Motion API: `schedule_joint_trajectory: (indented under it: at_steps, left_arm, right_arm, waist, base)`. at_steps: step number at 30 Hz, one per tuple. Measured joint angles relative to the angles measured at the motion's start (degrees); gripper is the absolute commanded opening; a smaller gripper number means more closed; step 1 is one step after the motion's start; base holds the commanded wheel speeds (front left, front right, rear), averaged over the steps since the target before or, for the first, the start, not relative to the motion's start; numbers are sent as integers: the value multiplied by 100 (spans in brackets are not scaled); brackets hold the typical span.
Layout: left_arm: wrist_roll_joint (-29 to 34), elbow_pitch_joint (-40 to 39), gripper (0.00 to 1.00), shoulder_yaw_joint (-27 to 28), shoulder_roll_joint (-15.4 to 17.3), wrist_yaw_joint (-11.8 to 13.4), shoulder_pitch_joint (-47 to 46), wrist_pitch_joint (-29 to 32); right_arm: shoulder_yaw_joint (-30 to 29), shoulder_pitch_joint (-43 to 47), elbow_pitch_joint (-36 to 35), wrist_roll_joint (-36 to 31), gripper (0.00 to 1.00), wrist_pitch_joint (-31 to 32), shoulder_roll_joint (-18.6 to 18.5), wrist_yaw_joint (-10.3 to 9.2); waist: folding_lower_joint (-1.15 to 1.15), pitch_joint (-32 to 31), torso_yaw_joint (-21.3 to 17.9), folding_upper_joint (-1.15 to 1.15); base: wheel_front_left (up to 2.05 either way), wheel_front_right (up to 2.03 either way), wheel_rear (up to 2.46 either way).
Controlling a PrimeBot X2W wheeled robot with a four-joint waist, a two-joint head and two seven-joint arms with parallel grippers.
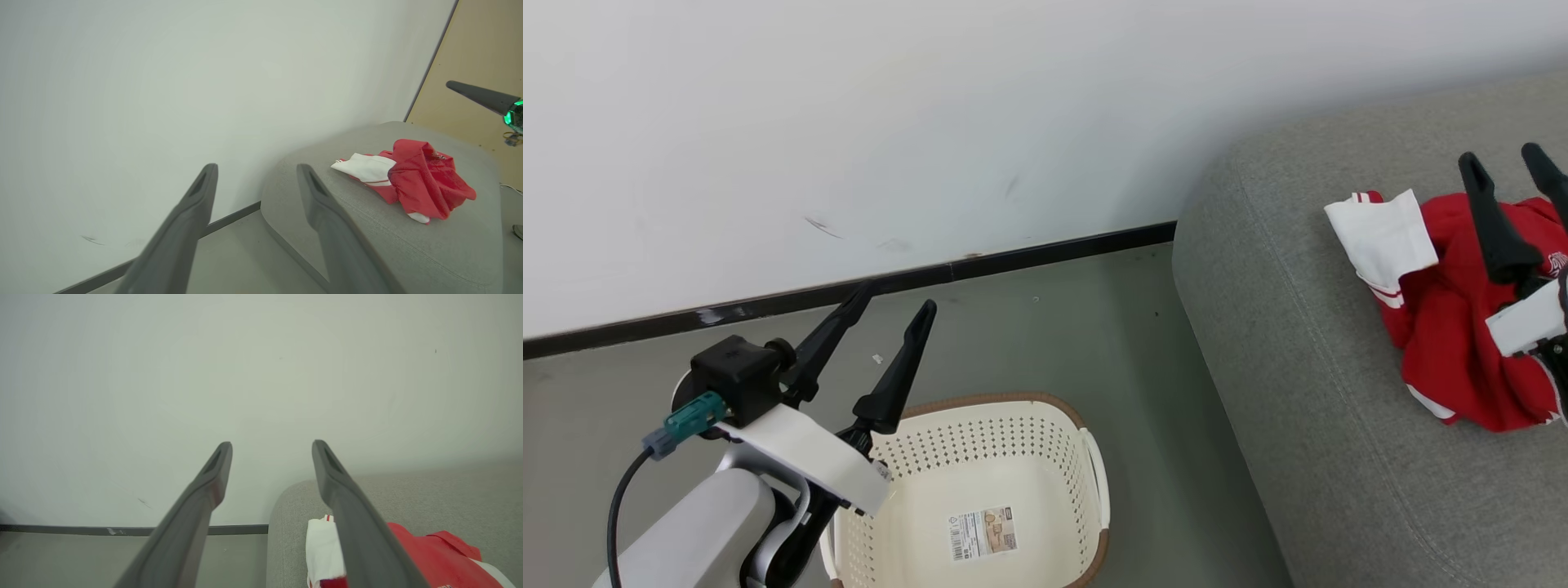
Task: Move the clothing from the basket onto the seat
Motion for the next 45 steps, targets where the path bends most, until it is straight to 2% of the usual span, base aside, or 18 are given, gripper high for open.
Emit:
schedule_joint_trajectory:
  at_steps: [9,20,29,33,39,45]
  left_arm:
    - [-86,96,100,368,86,258,470,-41]
    - [-221,188,100,983,143,580,1062,-43]
    - [5,144,100,1423,-63,627,1381,-43]
    - [199,134,100,1689,-201,643,1567,-43]
    - [544,54,100,2254,-480,697,1753,-45]
    - [1054,54,100,2353,-602,692,2054,-51]
  right_arm:
    - [-14,389,-174,-359,100,-129,246,0]
    - [-313,1016,-436,-635,100,-151,615,0]
    - [-668,1791,-788,-887,100,-151,1098,0]
    - [-906,2180,-936,-859,100,-151,1569,0]
    - [-1060,2509,-1155,-1105,100,-151,1794,0]
    - [-910,2796,-1254,-1440,100,-151,2003,0]
  waist:
    - [0,-180,357,0]
    - [0,-357,826,0]
    - [0,-453,1168,0]
    - [0,-487,1321,0]
    - [0,-494,1460,0]
    - [0,-489,1534,0]
  base:
    - [0,0,0]
    - [0,0,0]
    - [0,0,0]
    - [0,0,0]
    - [0,0,0]
    - [0,0,0]
